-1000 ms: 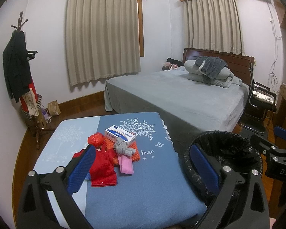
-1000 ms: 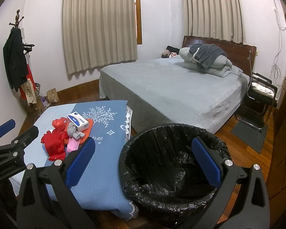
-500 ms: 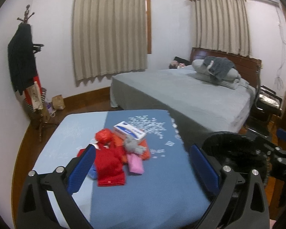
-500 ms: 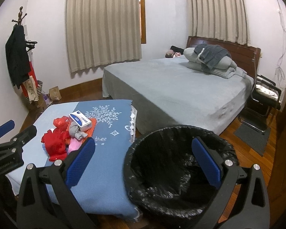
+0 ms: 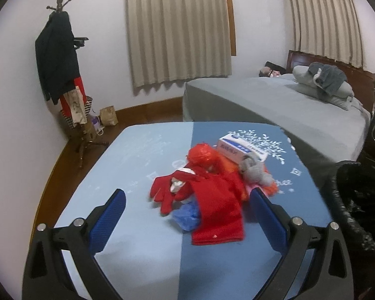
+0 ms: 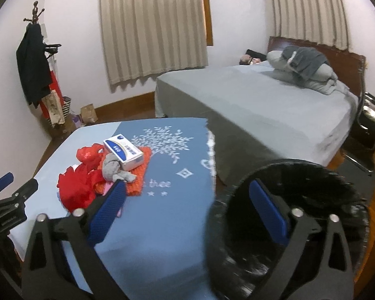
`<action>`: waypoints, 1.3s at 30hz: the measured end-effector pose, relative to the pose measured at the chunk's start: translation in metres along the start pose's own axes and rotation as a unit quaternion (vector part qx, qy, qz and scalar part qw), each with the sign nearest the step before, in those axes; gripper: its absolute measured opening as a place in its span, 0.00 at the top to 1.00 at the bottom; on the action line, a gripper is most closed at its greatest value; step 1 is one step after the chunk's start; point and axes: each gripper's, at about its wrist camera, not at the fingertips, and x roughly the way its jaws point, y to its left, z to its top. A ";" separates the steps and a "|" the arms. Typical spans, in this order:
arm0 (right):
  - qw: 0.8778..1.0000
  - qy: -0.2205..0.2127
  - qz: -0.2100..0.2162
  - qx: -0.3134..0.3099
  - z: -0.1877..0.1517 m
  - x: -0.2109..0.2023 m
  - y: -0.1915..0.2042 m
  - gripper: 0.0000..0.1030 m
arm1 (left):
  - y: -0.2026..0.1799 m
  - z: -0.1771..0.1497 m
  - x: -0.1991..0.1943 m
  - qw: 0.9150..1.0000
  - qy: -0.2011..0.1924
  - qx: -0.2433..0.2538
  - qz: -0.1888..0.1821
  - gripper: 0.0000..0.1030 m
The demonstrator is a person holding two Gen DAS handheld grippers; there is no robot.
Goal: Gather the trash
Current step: 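Reach the right tool to the grey cloth and close on it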
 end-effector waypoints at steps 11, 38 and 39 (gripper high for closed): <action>0.996 0.041 0.062 -0.048 0.003 0.090 0.063 0.34 | 0.023 0.003 0.052 0.999 0.010 -0.013 0.027 0.16; 0.979 0.072 0.185 -0.056 0.002 0.111 0.088 0.78 | 0.027 0.000 0.068 0.999 0.030 -0.016 -0.003 0.24; 0.979 0.070 0.184 -0.054 0.002 0.109 0.085 0.78 | 0.024 0.000 0.068 0.999 0.032 -0.017 -0.008 0.25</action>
